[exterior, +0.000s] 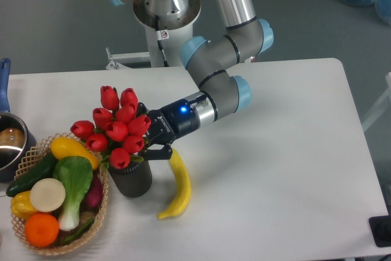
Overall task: Insert the flowers into the vase
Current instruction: 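Push the tulip bunch further down into the vase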
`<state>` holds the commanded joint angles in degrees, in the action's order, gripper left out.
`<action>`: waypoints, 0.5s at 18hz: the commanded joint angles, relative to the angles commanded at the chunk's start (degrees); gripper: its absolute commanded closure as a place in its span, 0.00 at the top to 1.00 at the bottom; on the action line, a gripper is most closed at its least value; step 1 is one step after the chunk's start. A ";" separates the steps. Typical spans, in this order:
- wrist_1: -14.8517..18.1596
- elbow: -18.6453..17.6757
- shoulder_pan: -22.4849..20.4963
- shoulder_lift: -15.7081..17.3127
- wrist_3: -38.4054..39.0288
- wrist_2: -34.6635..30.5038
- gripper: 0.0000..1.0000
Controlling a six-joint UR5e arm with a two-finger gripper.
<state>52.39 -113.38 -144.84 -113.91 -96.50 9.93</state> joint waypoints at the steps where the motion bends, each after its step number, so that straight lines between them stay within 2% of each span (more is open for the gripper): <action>1: -0.09 -0.44 0.00 0.00 -0.79 0.00 0.36; 9: -0.35 -2.11 0.09 -0.09 -3.16 0.00 0.38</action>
<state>52.03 -115.48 -144.76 -113.99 -99.66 9.93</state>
